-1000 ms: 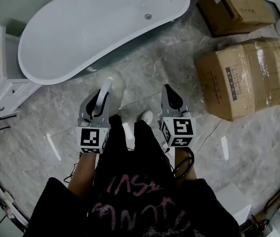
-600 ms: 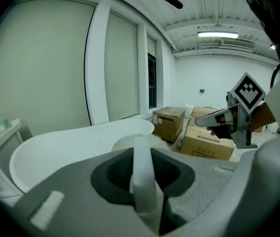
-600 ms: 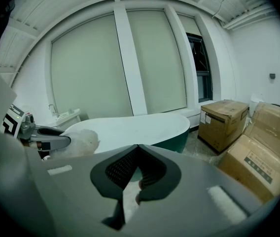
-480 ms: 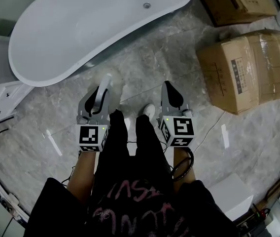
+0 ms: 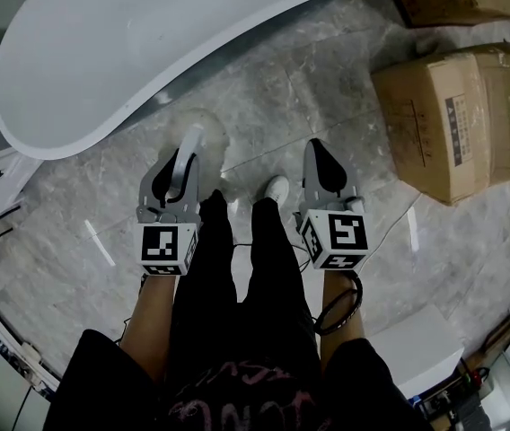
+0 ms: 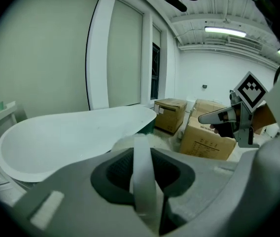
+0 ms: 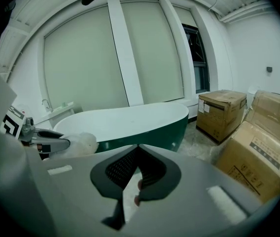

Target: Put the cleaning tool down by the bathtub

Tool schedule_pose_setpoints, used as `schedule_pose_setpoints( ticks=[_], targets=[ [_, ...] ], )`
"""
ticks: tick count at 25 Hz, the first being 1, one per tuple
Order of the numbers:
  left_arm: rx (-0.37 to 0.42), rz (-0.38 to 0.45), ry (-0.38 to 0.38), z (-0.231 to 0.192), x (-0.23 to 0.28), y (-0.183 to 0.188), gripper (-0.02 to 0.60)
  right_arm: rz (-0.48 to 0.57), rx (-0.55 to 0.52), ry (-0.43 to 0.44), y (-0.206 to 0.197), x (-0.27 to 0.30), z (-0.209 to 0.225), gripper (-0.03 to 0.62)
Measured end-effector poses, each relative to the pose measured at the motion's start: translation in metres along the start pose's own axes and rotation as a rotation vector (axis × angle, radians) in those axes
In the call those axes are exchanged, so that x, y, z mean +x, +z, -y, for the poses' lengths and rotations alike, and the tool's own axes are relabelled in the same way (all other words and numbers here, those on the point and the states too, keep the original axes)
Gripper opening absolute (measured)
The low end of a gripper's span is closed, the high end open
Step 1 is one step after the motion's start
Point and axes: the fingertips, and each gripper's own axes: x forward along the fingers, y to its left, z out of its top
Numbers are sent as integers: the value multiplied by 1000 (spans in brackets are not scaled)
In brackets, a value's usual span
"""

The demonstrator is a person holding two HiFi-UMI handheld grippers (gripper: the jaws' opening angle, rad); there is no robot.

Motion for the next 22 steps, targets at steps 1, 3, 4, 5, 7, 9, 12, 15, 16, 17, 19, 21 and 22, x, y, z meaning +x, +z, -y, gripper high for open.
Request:
schedule_pose_setpoints(
  ticks=[1,3,4,5,7,9,12,15,16,17,19,21,22],
  targets=[
    [2,-6,-5,0,5,-5,80,-14,-18,2,-6,4,-1,14],
    [4,-19,-12,-2,16,-17,80,-43,-47,10,-20,14,-2,15],
    [5,-24,-15,-2,21,-22,80,-52,-46,14,-26,18,-2,17],
    [4,-30,-17,-3,26,-27,80,-58,-39,18,-33,22,-2,17],
    [-3,-42,-19,-4,36,-39,80,-64,-26,16,-44,29,0,18],
    [-10,-53,-24,-6,45,-52,80,-68,-14,6,-54,36,2,18],
    [-7,-72,-30,-8,61,-71,80,-73,2,-2,-70,49,7,19],
    [-11,-94,-30,-11,77,-93,80,-85,8,-2,-90,64,14,19],
    [-14,-102,-29,-12,83,-100,80,-87,12,-2,-96,70,16,20],
    [-18,-110,-28,-13,88,-108,80,-89,18,-2,-103,74,18,19],
    [-22,-123,-31,-14,97,-122,80,-92,30,-3,-115,83,22,20],
    [-15,-135,-37,-15,108,-135,80,-97,37,1,-127,93,24,20],
    [-11,-140,-39,-15,113,-142,80,-101,39,4,-133,97,24,18]
  ],
)
